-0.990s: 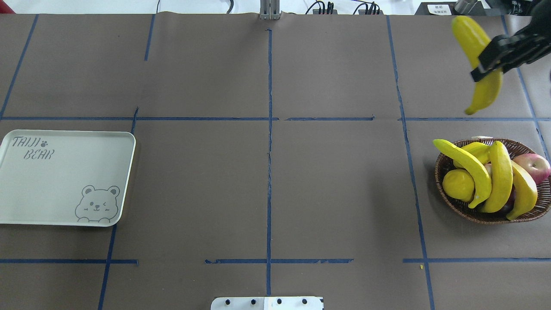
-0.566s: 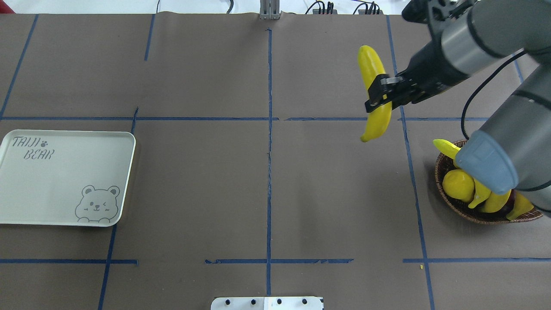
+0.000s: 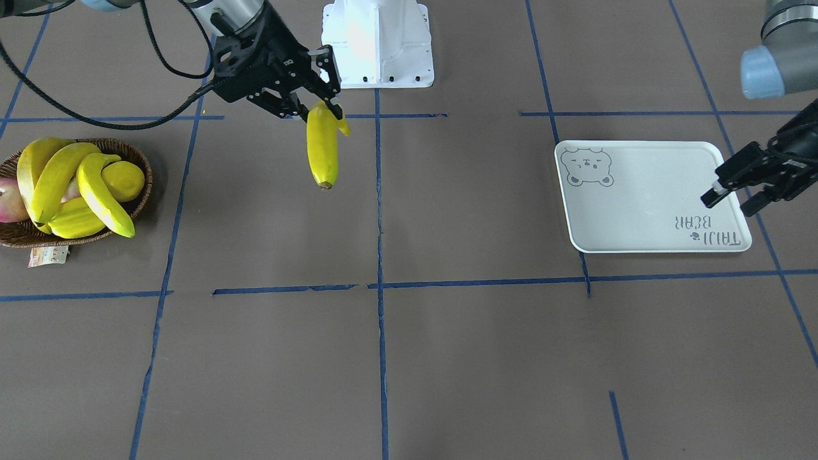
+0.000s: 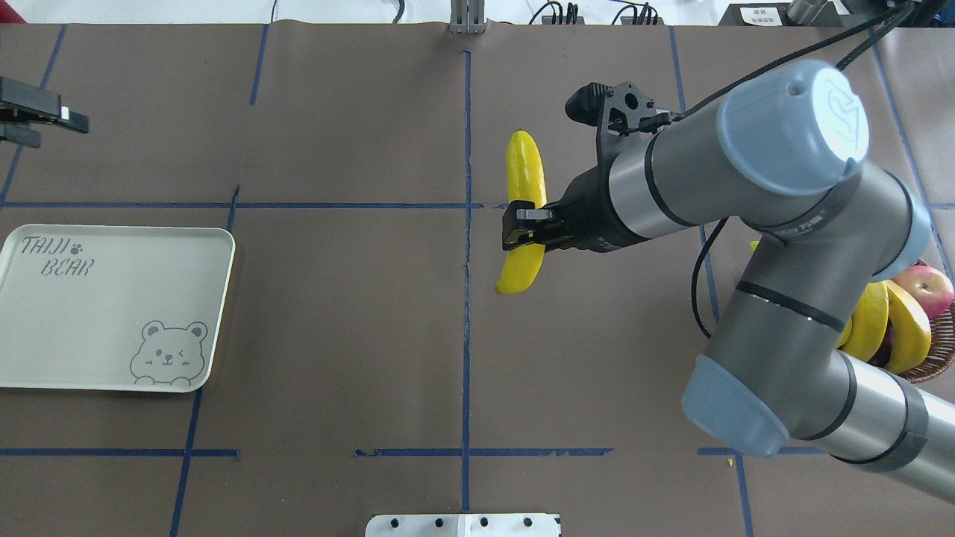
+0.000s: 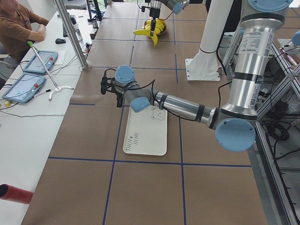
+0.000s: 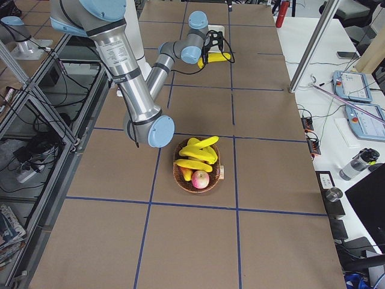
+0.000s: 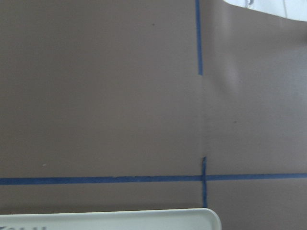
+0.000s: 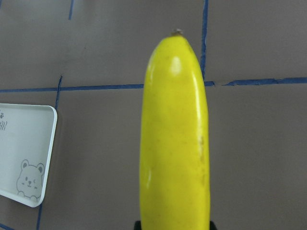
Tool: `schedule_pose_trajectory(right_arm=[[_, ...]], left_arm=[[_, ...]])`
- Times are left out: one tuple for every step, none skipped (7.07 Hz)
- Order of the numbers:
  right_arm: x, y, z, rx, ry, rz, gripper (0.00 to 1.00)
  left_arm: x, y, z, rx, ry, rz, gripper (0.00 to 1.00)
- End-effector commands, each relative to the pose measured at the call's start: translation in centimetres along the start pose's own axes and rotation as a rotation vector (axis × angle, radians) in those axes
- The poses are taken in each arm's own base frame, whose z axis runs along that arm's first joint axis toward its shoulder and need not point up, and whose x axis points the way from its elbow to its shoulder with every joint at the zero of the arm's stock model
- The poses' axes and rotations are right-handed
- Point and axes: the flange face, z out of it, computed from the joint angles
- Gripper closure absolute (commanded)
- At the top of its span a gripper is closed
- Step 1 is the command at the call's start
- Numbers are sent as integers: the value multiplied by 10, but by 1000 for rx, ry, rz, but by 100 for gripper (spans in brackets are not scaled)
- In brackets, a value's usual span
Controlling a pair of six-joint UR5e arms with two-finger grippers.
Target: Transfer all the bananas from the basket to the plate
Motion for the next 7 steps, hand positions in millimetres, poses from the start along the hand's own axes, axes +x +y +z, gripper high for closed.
schedule_pose_trajectory(right_arm=[[-24, 18, 10, 24, -26, -2, 97], [-32, 24, 11, 14, -38, -8, 98], [-42, 28, 13, 7, -49, -15, 98], [-46, 31, 16, -3, -54, -17, 98], [-47, 34, 17, -8, -56, -16, 99], [-47, 34, 17, -8, -56, -18, 99], [-48, 34, 16, -7, -61, -21, 99]], left_arm=[[101, 14, 43, 1, 118, -132, 0], [139, 26, 64, 4, 163, -149, 0], [183, 27, 68, -11, 217, -211, 0], [230, 43, 77, -63, 267, -267, 0], [262, 56, 79, -103, 304, -313, 1], [279, 73, 86, -140, 329, -287, 1], [293, 104, 96, -195, 389, -245, 1]])
